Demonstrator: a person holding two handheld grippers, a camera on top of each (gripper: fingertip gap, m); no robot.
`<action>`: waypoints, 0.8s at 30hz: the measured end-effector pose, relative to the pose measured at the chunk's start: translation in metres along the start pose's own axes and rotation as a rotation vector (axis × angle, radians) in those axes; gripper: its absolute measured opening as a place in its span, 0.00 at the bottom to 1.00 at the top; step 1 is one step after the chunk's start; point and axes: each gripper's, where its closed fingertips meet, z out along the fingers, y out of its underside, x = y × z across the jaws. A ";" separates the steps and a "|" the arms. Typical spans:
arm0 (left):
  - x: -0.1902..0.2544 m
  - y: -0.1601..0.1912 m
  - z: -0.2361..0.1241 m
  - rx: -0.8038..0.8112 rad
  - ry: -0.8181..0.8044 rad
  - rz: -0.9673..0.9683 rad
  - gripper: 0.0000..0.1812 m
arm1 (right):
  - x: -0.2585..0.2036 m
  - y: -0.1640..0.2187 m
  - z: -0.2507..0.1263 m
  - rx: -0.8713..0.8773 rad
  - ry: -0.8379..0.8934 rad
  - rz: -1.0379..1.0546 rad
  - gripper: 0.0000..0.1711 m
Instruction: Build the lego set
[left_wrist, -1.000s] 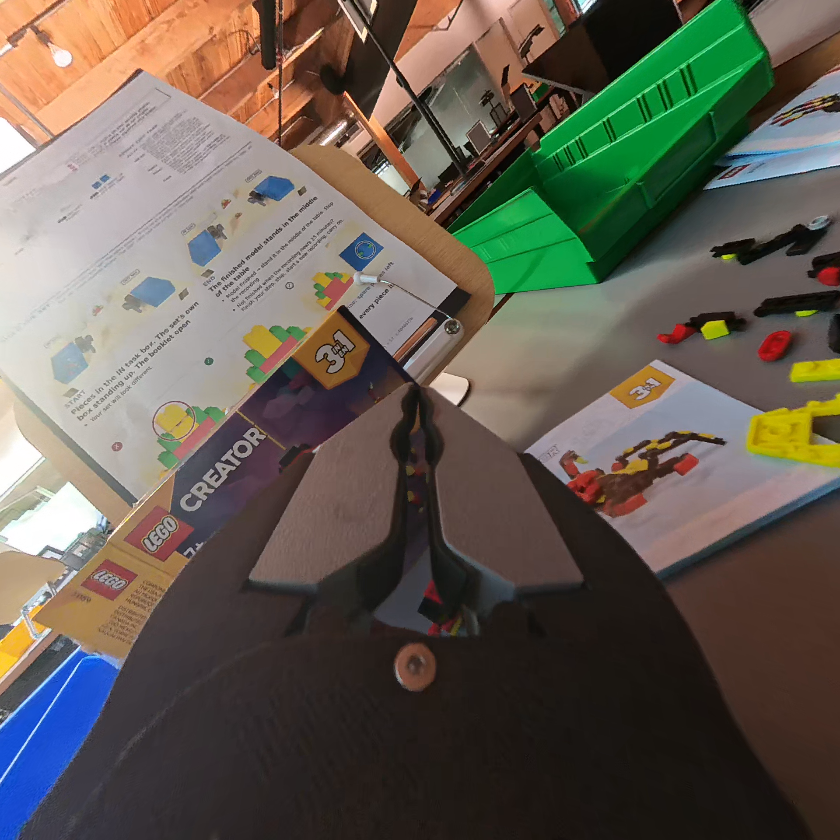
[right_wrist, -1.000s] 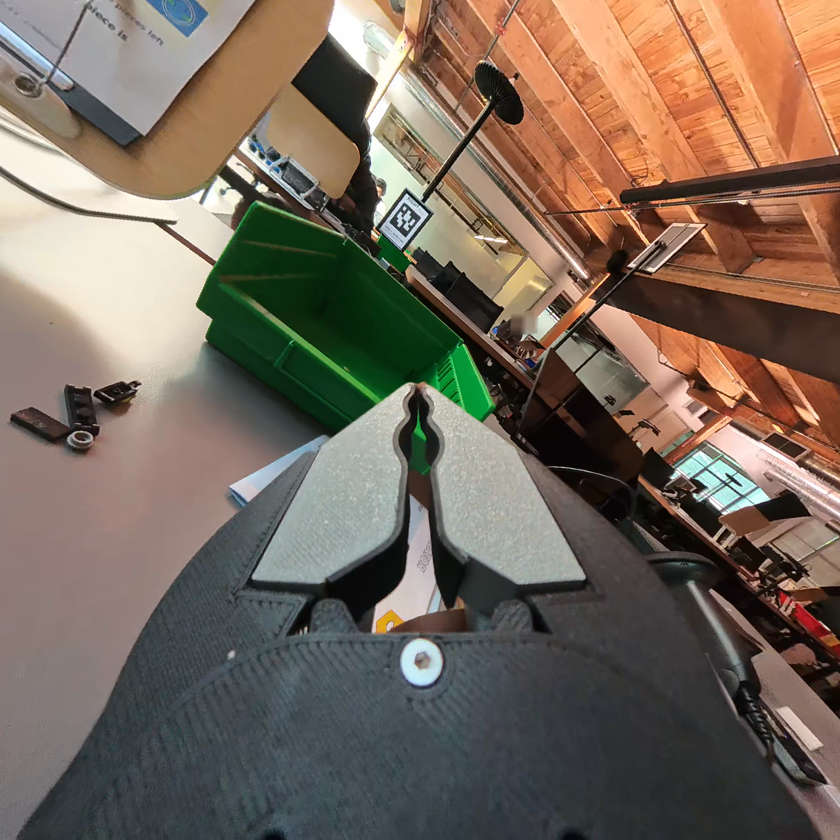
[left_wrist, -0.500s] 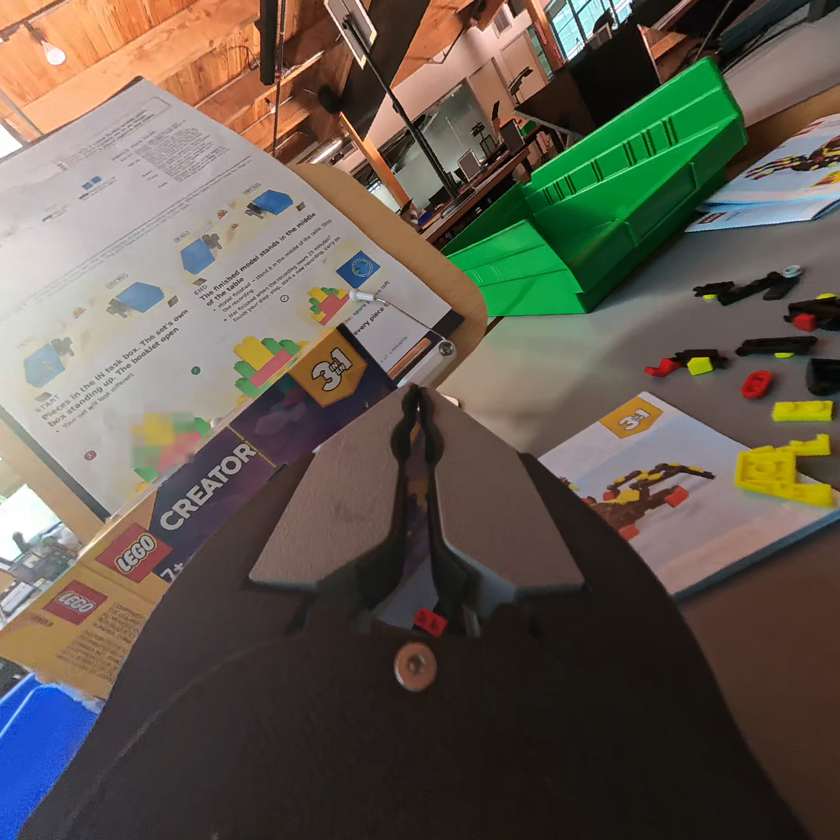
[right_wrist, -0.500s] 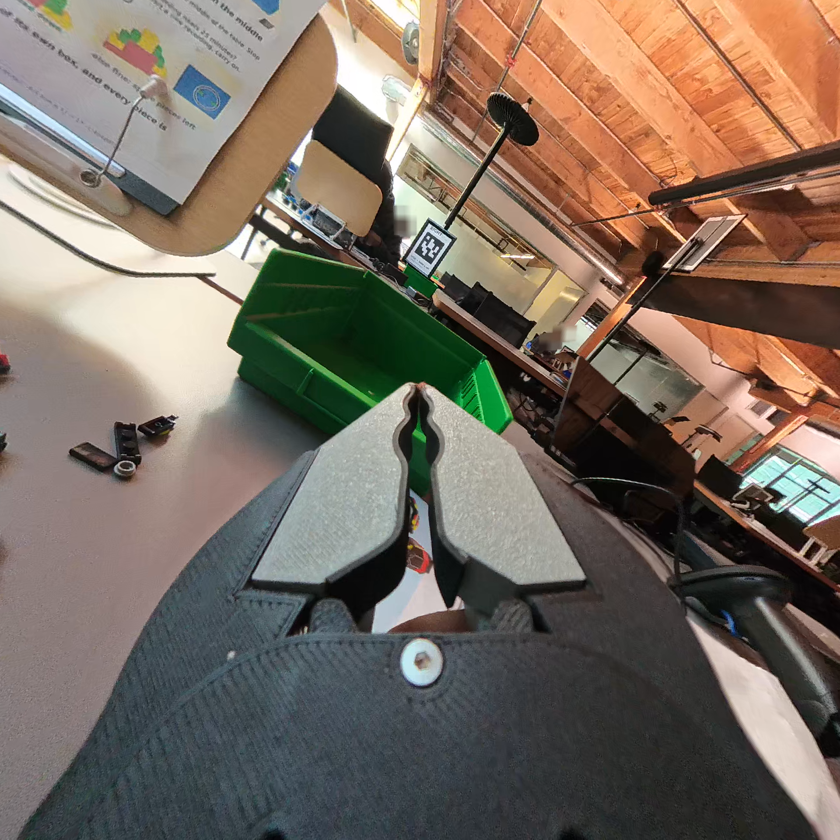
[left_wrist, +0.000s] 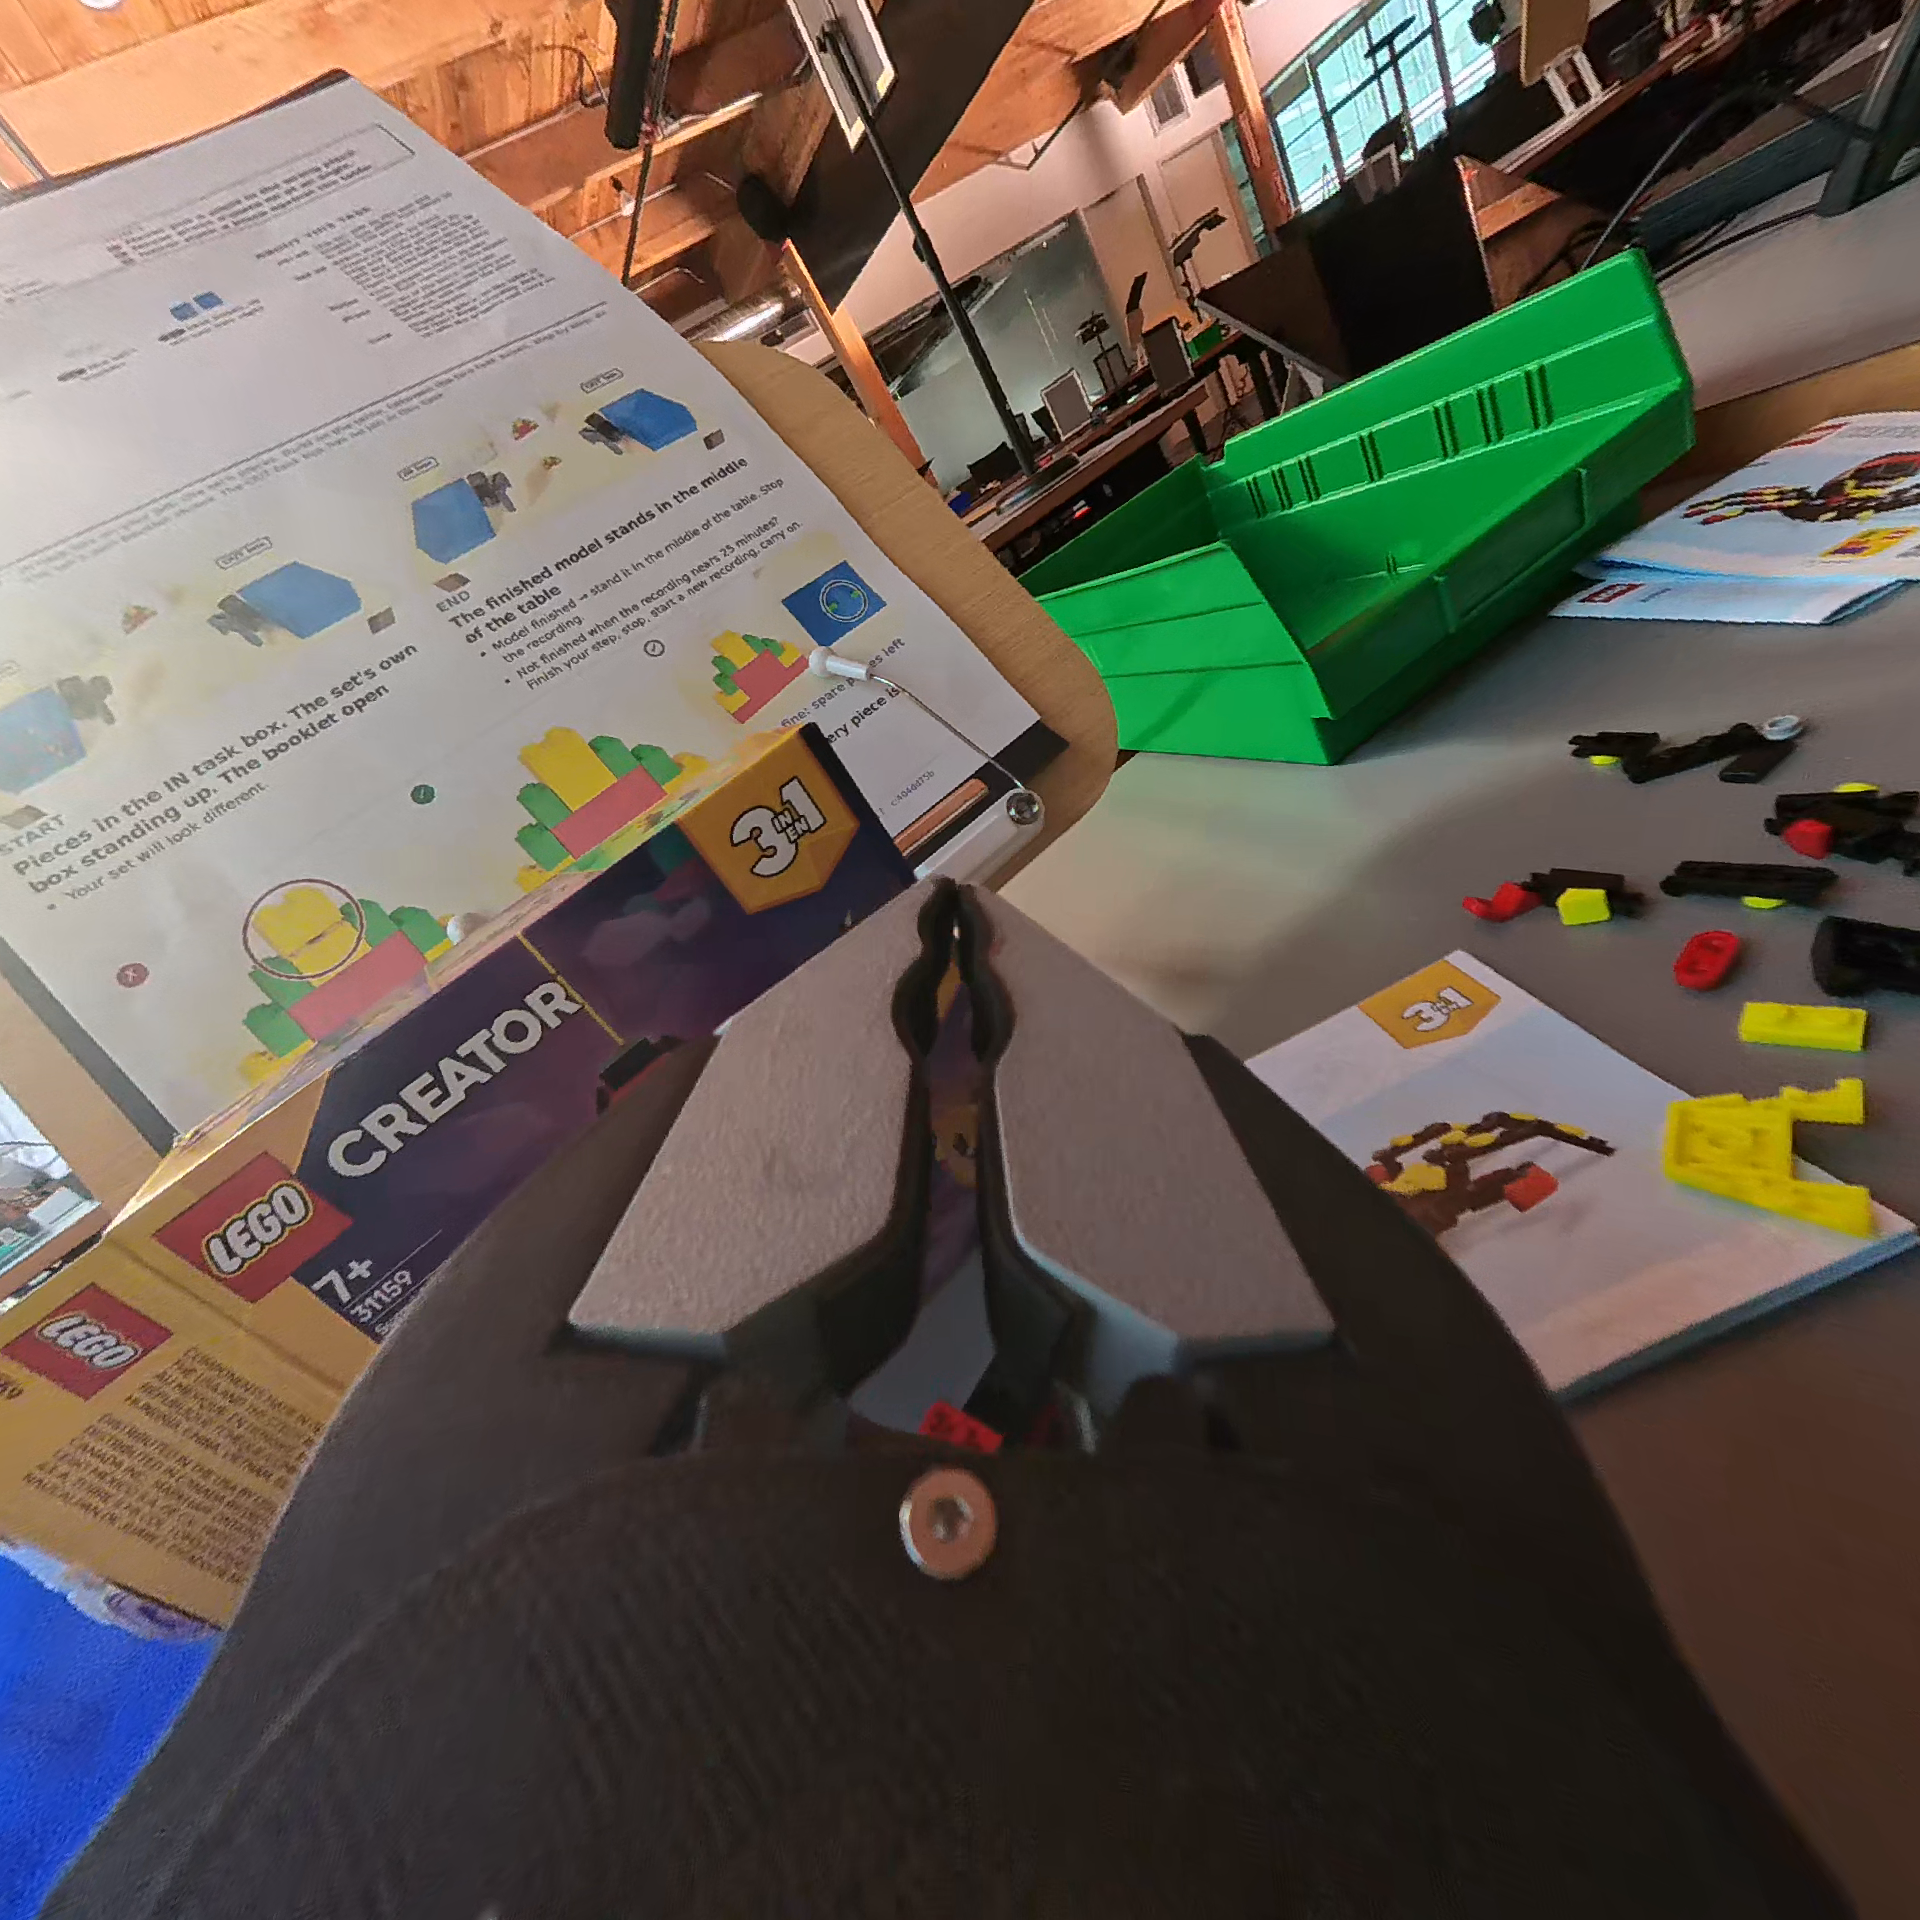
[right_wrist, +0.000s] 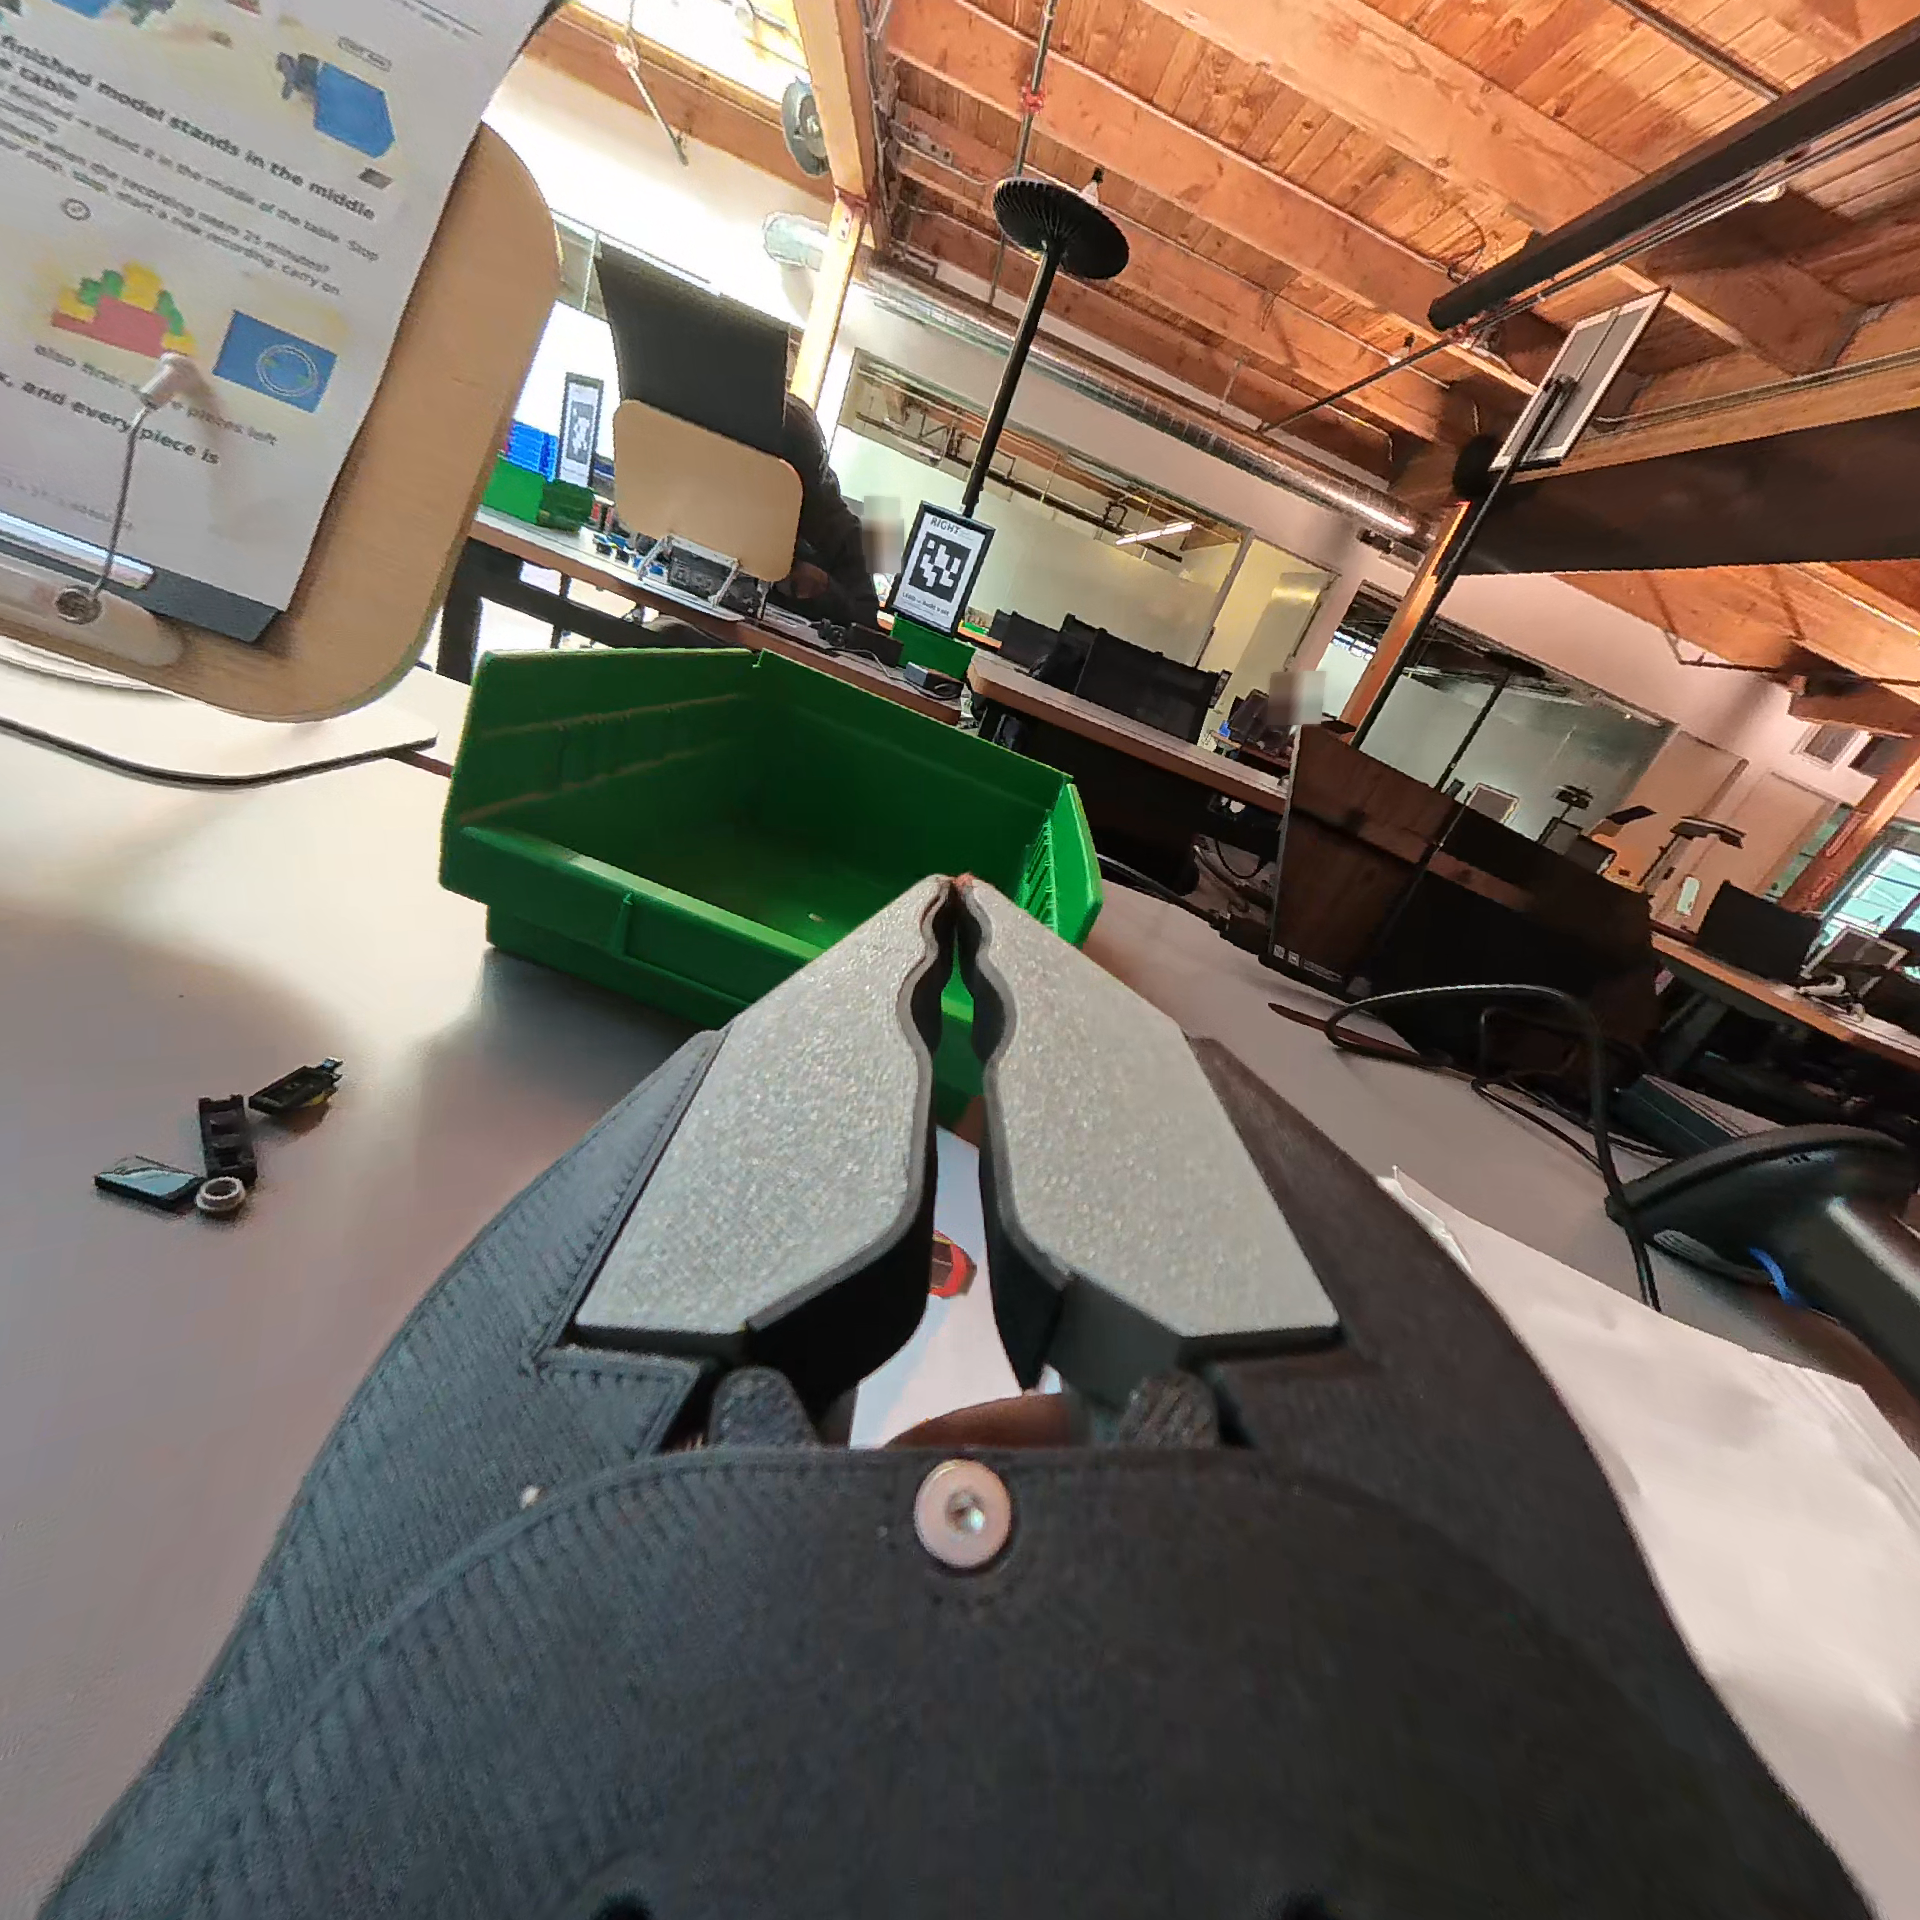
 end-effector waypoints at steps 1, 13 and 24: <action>0.001 -0.001 0.000 0.003 0.004 0.004 0.00 | -0.002 -0.001 0.000 0.002 -0.010 -0.005 0.00; 0.000 0.001 0.000 -0.007 -0.001 -0.004 0.00 | -0.025 -0.002 -0.002 0.004 -0.104 -0.065 0.00; -0.001 0.000 0.000 -0.002 -0.001 -0.019 0.00 | -0.025 -0.002 -0.002 0.003 -0.108 -0.068 0.00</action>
